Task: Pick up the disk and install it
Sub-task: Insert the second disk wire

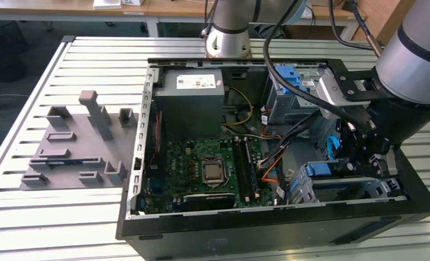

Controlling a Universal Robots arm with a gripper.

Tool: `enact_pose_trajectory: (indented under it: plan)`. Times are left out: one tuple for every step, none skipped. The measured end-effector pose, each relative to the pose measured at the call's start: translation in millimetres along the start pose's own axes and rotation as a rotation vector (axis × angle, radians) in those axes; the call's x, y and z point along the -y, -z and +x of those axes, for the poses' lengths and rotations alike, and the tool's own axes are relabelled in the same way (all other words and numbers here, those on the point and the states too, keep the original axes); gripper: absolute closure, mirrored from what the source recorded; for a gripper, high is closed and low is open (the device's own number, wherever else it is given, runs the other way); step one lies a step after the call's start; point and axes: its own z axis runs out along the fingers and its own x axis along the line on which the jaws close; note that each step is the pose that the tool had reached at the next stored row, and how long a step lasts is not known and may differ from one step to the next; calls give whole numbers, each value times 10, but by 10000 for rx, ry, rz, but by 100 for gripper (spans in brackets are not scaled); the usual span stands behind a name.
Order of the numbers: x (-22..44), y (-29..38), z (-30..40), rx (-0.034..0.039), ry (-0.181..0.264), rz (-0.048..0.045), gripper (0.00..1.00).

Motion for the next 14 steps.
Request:
enact_pose_trajectory:
  plan:
    - [0,0,0,0,0,0,70]
    - [0,0,0,0,0,0,70]
    - [0,1,0,-1,0,0,70]
    - [0,1,0,0,0,0,70]
    - [0,1,0,0,0,0,69]
    - [0,1,0,0,0,0,69]
    - [0,1,0,0,0,0,63]
    - [0,2,0,0,0,0,63]
    - [0,2,0,0,0,0,63]
    - [0,3,0,0,0,0,63]
    - [0,5,0,-1,0,0,63]
    - [1,8,0,-1,0,0,63]
    - [1,12,0,-2,0,0,63]
    - [1,16,-1,-1,0,0,63]
